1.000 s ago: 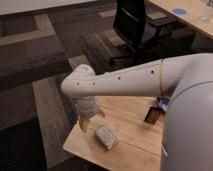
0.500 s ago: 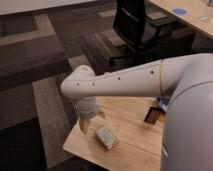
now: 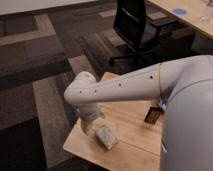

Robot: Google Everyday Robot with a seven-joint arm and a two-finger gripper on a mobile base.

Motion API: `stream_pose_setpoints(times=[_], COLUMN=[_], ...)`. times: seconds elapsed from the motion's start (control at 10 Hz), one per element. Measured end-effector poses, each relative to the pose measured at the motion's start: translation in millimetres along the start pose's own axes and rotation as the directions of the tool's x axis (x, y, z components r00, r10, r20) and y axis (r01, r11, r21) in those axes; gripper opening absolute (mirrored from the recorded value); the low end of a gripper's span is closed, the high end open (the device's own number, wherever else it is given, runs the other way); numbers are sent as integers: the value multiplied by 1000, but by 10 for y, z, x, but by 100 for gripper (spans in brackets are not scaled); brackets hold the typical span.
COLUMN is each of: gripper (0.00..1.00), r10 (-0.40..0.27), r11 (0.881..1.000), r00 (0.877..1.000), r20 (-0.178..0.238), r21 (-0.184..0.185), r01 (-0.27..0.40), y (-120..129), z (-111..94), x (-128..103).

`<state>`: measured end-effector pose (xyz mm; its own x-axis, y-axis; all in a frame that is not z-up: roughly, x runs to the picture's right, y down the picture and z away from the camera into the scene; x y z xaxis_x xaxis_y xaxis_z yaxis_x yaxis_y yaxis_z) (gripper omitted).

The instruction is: Wipe the white sponge on the table

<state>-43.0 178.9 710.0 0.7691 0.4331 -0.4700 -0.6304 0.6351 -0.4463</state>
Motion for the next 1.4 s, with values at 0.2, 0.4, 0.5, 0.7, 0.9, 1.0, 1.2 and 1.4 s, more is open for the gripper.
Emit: stream_pose_setpoints(times=[0.2, 0.4, 0.5, 0.7, 0.9, 1.0, 1.2, 1.4], gripper=[65, 65, 62, 43, 13, 3, 0, 0], r10=[3, 31, 54, 93, 103, 101, 94, 74], r11=[1000, 1000, 999, 995, 994, 995, 995, 997], r00=[1000, 1000, 998, 995, 995, 995, 996, 997], r20=[-2, 2, 14, 27, 6, -1, -9, -3], r21=[1, -2, -8, -19, -20, -17, -14, -2], r01=[-3, -31, -54, -93, -103, -101, -94, -74], y=[-81, -180, -206, -215, -145, -122, -82, -97], z=[195, 337, 403, 459, 478, 453, 410, 346], x=[120, 173, 145, 132, 193, 208, 211, 138])
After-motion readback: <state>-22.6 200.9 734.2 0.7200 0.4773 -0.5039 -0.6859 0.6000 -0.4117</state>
